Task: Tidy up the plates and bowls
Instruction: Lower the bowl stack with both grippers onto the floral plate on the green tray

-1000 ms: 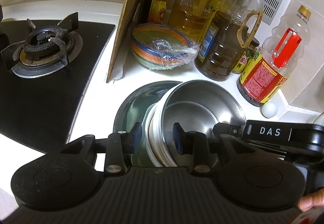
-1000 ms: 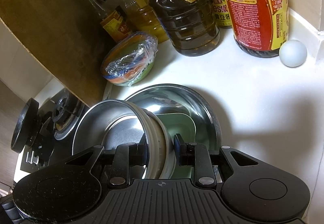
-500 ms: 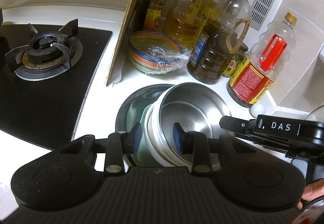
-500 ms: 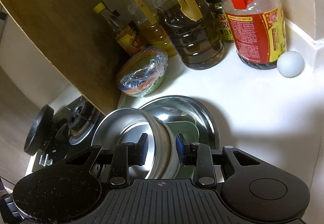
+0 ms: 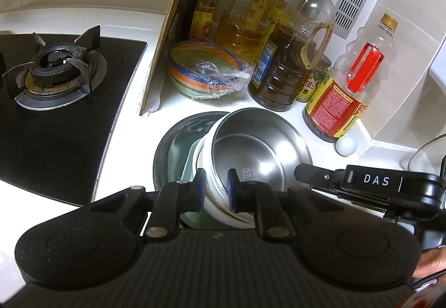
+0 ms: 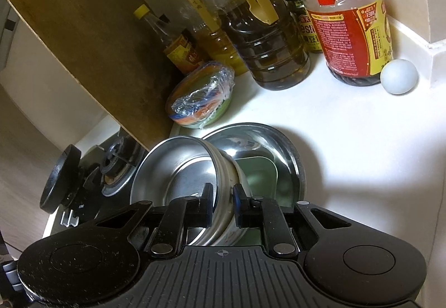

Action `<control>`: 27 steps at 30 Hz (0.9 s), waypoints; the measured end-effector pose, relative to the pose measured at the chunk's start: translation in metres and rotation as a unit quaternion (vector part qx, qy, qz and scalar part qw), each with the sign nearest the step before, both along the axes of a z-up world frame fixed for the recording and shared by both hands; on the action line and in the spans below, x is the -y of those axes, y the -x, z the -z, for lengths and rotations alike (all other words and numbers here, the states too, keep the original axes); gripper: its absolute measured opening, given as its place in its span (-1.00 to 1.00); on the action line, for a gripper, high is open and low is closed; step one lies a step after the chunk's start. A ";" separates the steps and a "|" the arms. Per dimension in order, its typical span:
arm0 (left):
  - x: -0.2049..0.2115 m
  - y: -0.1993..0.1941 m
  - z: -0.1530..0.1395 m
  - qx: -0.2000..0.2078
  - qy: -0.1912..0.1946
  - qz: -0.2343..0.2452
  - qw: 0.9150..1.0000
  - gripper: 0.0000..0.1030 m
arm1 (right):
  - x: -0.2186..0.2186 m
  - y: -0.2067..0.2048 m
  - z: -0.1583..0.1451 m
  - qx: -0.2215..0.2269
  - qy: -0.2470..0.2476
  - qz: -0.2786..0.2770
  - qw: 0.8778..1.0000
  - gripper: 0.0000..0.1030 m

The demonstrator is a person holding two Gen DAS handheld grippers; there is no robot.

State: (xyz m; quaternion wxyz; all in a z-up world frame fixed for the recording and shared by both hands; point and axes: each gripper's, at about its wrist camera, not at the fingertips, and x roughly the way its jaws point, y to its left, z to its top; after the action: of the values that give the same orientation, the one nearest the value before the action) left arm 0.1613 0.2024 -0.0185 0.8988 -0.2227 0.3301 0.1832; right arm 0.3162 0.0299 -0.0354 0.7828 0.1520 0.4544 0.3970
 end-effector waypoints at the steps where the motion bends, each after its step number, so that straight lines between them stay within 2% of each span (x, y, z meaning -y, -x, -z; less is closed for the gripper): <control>1: 0.000 0.000 0.000 -0.001 0.000 0.001 1.000 -0.73 | 0.000 0.000 0.000 -0.001 0.001 0.001 1.000 -0.71; 11: -0.014 -0.003 -0.004 -0.003 0.032 0.012 0.999 -0.76 | 0.001 -0.008 -0.005 -0.037 -0.003 0.012 0.999 -0.71; 21: -0.018 -0.003 -0.006 0.000 0.034 0.024 0.999 -0.76 | 0.003 -0.018 -0.006 -0.095 -0.011 0.035 0.995 -0.74; 24: -0.020 -0.003 -0.006 0.002 0.036 0.027 0.999 -0.76 | 0.003 -0.017 -0.005 -0.098 -0.010 0.040 0.994 -0.74; 27: -0.021 -0.004 -0.005 0.003 0.036 0.027 0.999 -0.76 | 0.000 -0.014 -0.007 -0.080 0.002 0.033 0.996 -0.73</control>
State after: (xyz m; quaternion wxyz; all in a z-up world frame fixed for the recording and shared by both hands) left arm 0.1648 0.2236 -0.0134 0.8957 -0.2470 0.3395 0.1464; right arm 0.3298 0.0300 -0.0282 0.7567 0.1965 0.5115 0.3566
